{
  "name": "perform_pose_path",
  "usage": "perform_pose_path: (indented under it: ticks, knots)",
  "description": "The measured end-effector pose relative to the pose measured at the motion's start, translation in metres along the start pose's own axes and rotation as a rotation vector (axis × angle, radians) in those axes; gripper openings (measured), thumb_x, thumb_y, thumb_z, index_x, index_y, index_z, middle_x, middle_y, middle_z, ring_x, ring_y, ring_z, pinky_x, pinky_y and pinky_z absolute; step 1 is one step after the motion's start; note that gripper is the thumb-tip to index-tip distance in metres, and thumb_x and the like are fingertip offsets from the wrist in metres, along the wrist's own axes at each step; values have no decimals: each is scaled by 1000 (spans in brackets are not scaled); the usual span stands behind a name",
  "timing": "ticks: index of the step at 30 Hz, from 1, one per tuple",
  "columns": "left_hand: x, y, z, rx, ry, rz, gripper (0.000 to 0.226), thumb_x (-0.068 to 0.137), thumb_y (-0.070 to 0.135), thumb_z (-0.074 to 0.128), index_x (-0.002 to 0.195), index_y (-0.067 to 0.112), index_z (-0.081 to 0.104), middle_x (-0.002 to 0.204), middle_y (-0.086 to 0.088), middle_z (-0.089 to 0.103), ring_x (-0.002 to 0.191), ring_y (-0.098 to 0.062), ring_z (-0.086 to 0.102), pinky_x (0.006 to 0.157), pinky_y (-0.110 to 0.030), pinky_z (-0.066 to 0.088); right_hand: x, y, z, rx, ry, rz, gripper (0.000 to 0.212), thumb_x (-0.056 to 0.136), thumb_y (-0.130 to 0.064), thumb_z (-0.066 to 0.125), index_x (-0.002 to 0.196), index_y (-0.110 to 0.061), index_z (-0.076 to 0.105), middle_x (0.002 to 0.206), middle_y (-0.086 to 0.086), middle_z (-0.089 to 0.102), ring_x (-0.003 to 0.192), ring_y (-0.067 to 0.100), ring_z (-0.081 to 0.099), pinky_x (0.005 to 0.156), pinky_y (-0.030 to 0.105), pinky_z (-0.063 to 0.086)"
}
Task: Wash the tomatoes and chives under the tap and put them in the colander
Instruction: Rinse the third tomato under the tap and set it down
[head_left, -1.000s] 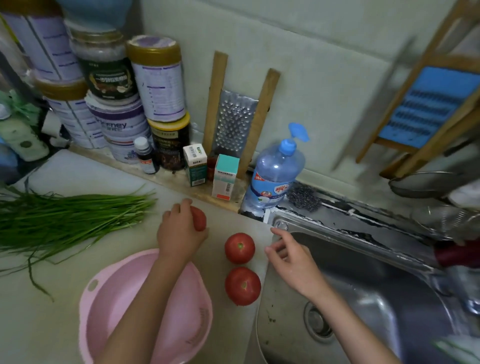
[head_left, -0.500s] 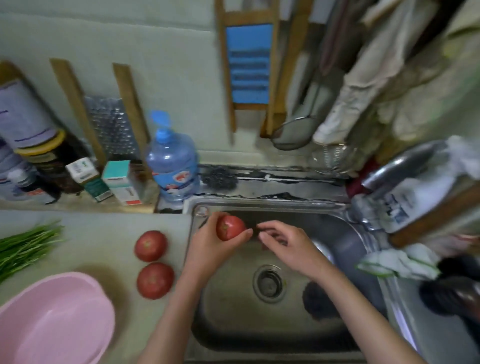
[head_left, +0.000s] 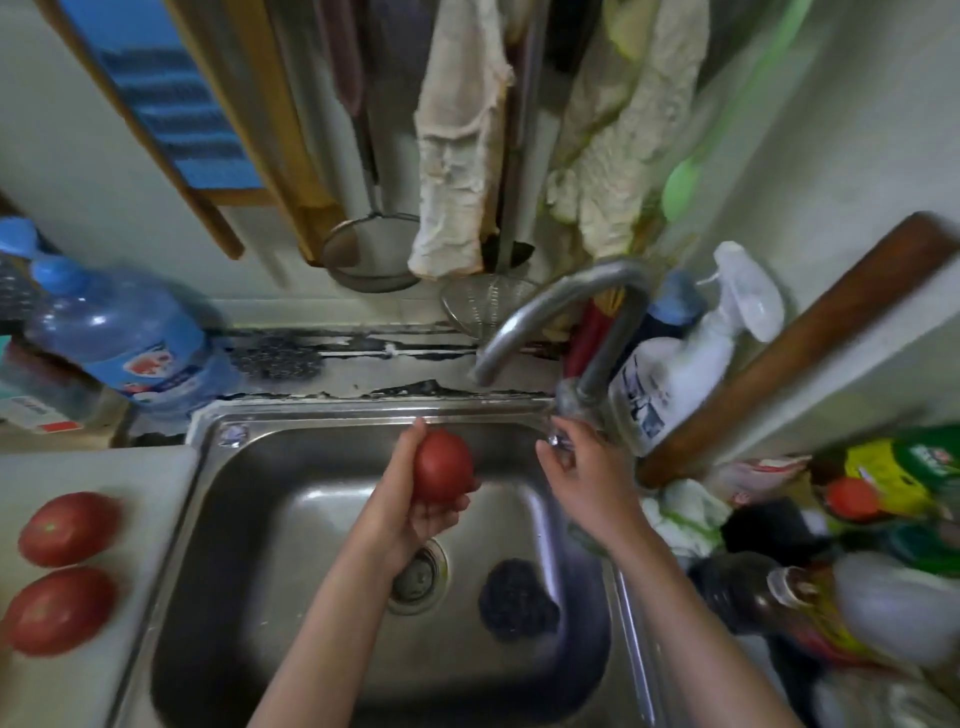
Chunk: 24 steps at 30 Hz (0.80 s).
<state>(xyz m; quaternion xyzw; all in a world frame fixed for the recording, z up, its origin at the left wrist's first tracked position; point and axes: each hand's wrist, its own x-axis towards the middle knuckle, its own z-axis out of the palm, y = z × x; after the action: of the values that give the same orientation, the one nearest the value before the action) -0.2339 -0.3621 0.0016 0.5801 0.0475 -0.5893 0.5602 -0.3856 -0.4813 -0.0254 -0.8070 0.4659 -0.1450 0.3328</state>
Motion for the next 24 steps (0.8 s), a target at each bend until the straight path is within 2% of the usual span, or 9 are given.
perform_pose_path:
  ticks: [3, 5, 8, 14, 19, 24]
  knots:
    - [7, -8, 14, -9, -9, -43, 53, 87, 60, 46, 90, 10, 61, 72, -17, 70, 39, -14, 53, 38, -15, 43, 7, 14, 3, -2, -92, -4, 39, 96, -40, 47, 124, -16, 56, 120, 2, 63, 106, 18, 60, 90, 29, 47]
    - [11, -8, 19, -58, -16, -73, 53, 87, 60, 46, 90, 10, 60, 73, -18, 70, 37, -13, 49, 35, -14, 41, 13, 18, 5, 2, -86, -12, 35, 96, -44, 42, 108, -17, 61, 104, 1, 65, 92, 18, 63, 82, 38, 51]
    - [18, -8, 22, -105, -29, -99, 57, 85, 63, 44, 92, 9, 59, 76, -17, 70, 33, -11, 44, 32, -13, 37, 19, 21, 6, -66, -96, -34, 40, 98, -46, 34, 83, -16, 55, 79, -2, 56, 70, 16, 56, 67, 39, 50]
    - [22, -10, 22, -160, -81, -132, 60, 83, 64, 43, 94, 7, 57, 74, -16, 68, 33, -10, 40, 32, -12, 33, 16, 26, 9, -50, -40, -103, 33, 100, -33, 37, 74, -14, 46, 71, -2, 49, 69, 17, 49, 64, 35, 40]
    - [22, -9, 20, -178, -103, -154, 61, 83, 65, 45, 94, 6, 58, 75, -16, 67, 33, -10, 41, 31, -12, 34, 9, 36, 16, 54, 32, -110, 32, 98, -22, 45, 68, -13, 46, 60, -7, 41, 56, 10, 43, 58, 33, 38]
    - [23, -12, 20, -226, -128, -184, 63, 82, 65, 47, 97, 5, 58, 77, -16, 67, 36, -11, 44, 32, -13, 37, 8, 37, 16, 95, 44, -139, 31, 98, -18, 46, 67, -15, 45, 59, -9, 41, 56, 5, 41, 55, 23, 33]
